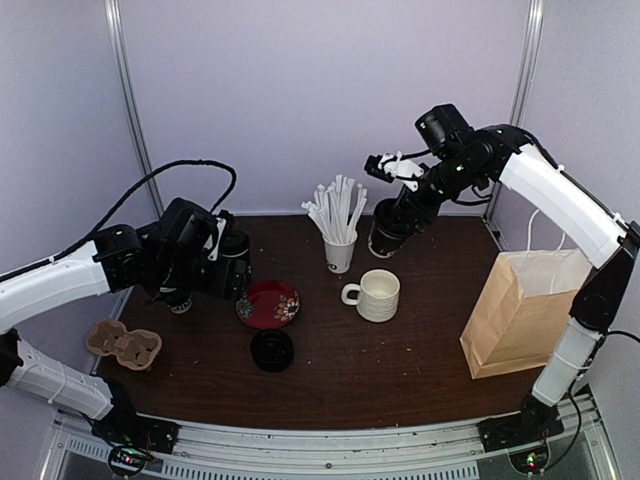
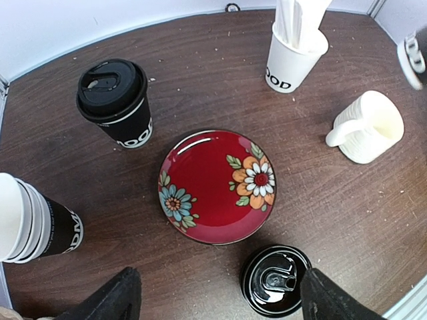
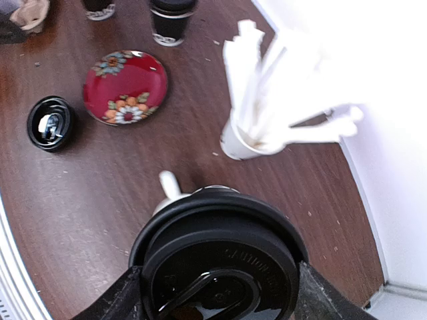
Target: Pack the takeout coffee
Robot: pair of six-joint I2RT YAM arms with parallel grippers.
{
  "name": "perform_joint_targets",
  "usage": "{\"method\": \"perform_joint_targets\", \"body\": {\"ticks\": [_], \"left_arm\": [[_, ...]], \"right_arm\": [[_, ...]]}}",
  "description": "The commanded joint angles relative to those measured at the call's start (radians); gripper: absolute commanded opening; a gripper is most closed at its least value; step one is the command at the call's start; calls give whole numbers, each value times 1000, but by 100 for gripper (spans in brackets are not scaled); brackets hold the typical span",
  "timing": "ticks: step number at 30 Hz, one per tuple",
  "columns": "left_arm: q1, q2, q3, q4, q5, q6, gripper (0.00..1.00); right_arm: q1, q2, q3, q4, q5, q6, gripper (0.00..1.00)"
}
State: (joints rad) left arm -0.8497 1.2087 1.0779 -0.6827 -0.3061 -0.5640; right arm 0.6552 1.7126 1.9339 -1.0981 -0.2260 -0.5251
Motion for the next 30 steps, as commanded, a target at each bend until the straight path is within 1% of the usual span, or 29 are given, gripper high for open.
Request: {"method": "perform_joint_targets", "body": {"ticks": [1,6,12,17,26,30], "left_arm": [[8,27,51,8,24,26,86],[8,49,71,6,45,33,86],[8,58,87,-11,68,39,85],[8,49,78,-12,82,37,85],[8,61,60,-8,113,28,86],[8,63,56,-7,122,24,85]], "right_arm": [[-129,28,15,5,104,51,70],[-254,138,79,5,144,89,70],[-347,304,189,-64,72,153,70],[-358,389,226,-89,79,171,70],[-357,467,228,-64,58,197,71],[-358,473,215,-52,53,206,75]]}}
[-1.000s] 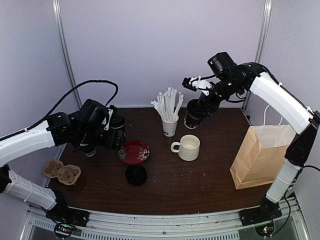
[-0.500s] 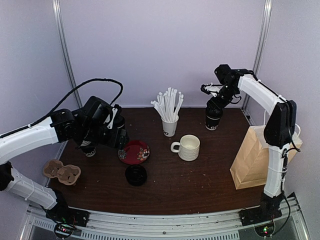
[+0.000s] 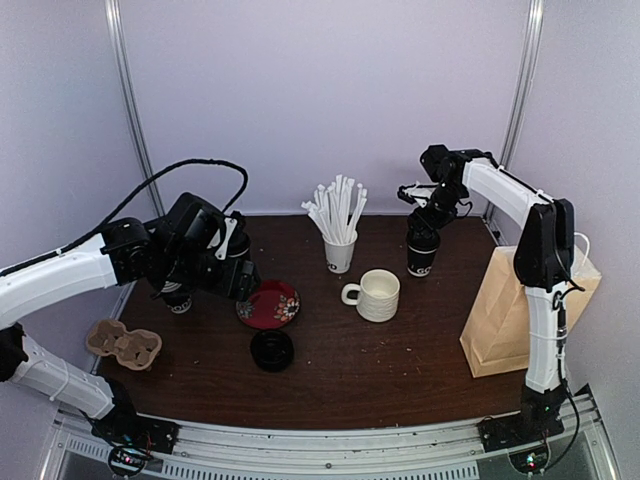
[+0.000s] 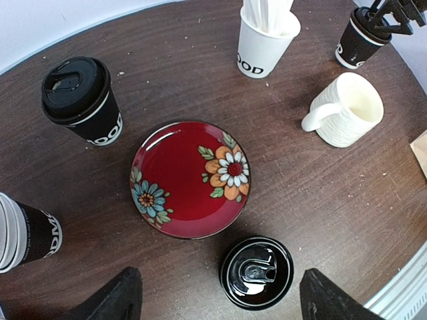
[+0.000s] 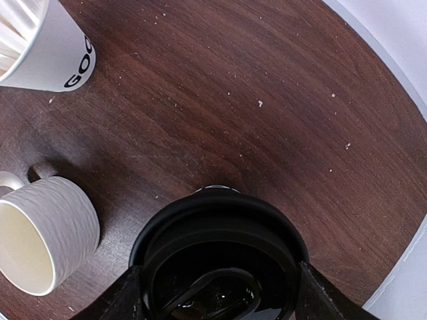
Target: Pack the takeout coffee
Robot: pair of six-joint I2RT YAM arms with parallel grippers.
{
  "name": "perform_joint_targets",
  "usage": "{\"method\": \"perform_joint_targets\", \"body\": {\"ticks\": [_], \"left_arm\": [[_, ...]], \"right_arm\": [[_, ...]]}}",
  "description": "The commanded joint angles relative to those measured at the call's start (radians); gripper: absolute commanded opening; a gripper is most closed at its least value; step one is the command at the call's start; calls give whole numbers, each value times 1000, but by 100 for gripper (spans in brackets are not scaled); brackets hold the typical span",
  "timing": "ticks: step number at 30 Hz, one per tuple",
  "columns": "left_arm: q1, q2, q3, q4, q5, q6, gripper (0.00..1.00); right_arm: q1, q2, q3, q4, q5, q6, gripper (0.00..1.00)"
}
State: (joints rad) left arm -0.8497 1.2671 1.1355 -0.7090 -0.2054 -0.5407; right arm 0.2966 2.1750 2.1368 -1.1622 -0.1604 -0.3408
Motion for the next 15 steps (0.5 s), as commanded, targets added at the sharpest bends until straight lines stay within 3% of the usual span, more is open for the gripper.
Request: {"method": "perform_joint_targets", "body": {"ticks": [1,15], "left_arm": [[8,4,-3,20,21,1,85],[8,40,19,21,57,7,85]], "right_arm": [[1,9,8,15,-15,22,76],[1,-40,-44,17,-16,24,88]]}}
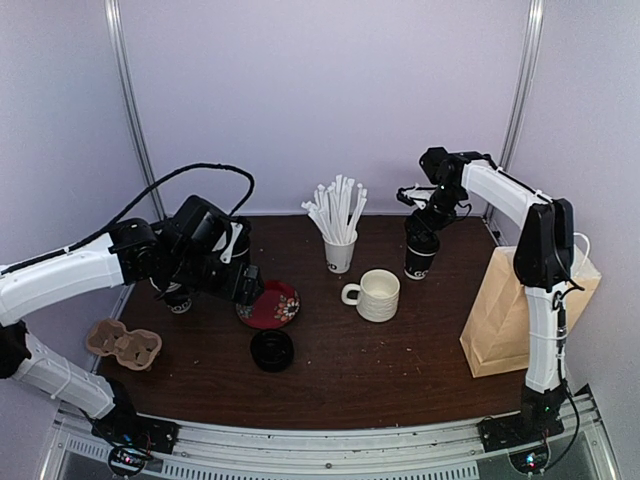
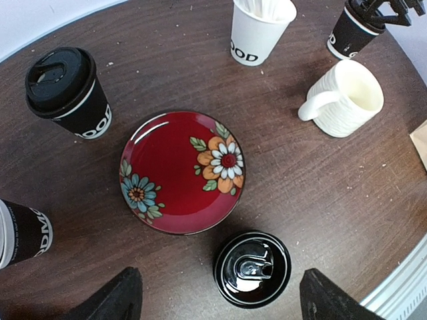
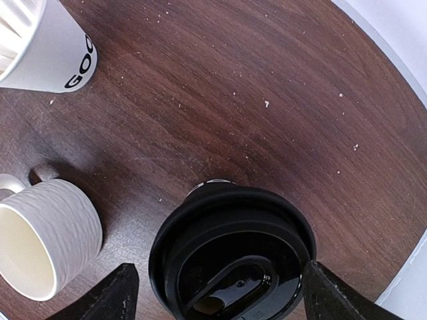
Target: Pack the takeout coffee
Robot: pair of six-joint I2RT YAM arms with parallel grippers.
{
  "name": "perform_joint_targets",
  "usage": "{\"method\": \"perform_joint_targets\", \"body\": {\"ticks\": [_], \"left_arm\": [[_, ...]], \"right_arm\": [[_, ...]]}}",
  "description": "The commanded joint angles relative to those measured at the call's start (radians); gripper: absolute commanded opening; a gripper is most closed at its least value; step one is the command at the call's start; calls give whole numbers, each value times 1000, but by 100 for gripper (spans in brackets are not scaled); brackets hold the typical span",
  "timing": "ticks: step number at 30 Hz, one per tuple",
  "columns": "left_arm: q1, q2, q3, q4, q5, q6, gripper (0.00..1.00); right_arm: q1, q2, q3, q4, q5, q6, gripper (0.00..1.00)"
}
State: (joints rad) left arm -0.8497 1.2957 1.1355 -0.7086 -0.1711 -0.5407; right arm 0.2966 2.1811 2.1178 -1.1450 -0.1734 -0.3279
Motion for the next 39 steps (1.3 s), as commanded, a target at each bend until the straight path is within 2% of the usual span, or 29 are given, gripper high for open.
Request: {"method": "perform_joint_targets", "body": {"ticks": [1,8,13,17,20,26,29,34,39], "left_arm": [[8,13,20,20,25,7,85],[8,29,38,20,46,36,85],[8,55,60,23,74,90,83],[7,86,82,21,125,128,80],[6,102,101,18,159,143,79],[5,118,124,18,215,159,79],[5,133,127,22,218,159,79],[2,155,135,31,250,154,79],[1,143,119,33,250,151,78]], "right_arm": [[1,-54,-25,-4,-3,11,88],[9,-195,3,-80,-98,22,88],[9,-383,-4,-143,-144,6,87],[-5,-584,-81,-163,-64,-22,87],[-50,-754,-242,-108,-2,-72,85],[-233,-954,-412,-151,9,-237,84],[-315,-978,-418,-192,51,-270,85],[-488,-928,-365,-249,18,-275,84],[-581,-885,-356,-279,-18,-300,80]]}}
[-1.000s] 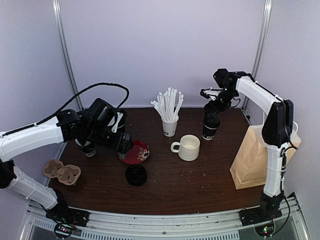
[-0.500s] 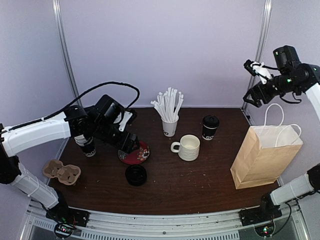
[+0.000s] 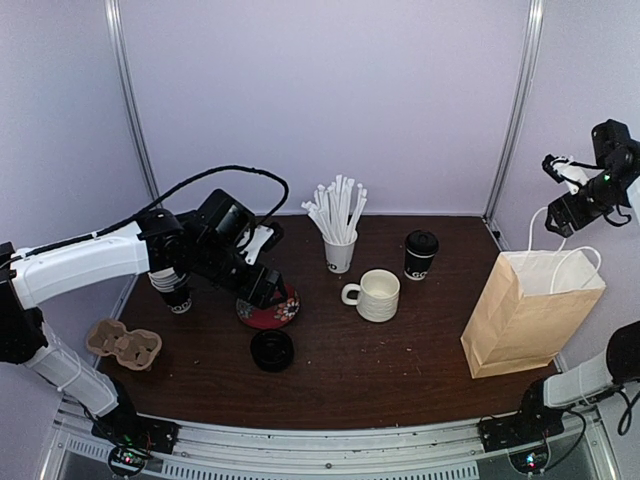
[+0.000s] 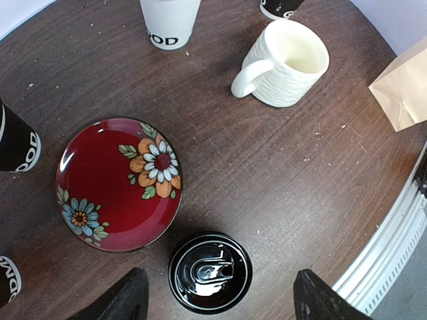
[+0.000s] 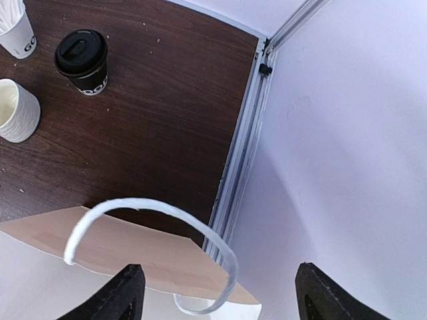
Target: Pack the takeout coffee
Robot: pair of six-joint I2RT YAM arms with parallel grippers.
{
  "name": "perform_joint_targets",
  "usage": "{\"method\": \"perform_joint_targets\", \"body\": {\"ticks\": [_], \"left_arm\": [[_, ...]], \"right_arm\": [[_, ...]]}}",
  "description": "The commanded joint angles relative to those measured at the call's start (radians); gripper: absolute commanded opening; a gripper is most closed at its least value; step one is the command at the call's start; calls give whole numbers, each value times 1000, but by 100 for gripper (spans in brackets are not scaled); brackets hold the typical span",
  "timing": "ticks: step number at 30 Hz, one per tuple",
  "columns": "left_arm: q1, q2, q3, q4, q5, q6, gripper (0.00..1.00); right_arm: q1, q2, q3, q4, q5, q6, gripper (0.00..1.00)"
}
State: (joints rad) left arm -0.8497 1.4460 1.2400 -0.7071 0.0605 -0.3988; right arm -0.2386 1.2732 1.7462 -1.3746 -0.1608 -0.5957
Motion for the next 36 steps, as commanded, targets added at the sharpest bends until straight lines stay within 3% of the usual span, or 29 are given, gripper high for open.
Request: {"method": "perform_joint_targets", "body": {"ticks": [1,4,9,14,19,23,26,28,36], "left_arm": [[1,-11,10,34,18,9,77],[1,-18,4,43,18,9,75],[1,-13,8,43,18,14,72],[1,13,35,43,43,27,59],[1,46,68,43,64,22,57],[1,53,76,43,68,23,57],[1,59,93,15,49,41,60],[2,64,105,-10,32,58,61],[1,62,112,-125,-8,84,61]], "right_arm": [[-55,26,9,-52,-50,-39,77],[-60,29,-19,-72,-124,-91,64],[-60,-19,-89,-195,-347,-272,55],[-60,-73,-174,-185,-315,-336,35],[-60,-61,-192,-228,-337,-395,29],[-60,-54,-170,-265,-330,-441,30],[-60,-38,-134,-273,-298,-454,51],[-60,-17,-95,-268,-271,-461,57],[-61,37,35,-374,-262,-514,64]]}}
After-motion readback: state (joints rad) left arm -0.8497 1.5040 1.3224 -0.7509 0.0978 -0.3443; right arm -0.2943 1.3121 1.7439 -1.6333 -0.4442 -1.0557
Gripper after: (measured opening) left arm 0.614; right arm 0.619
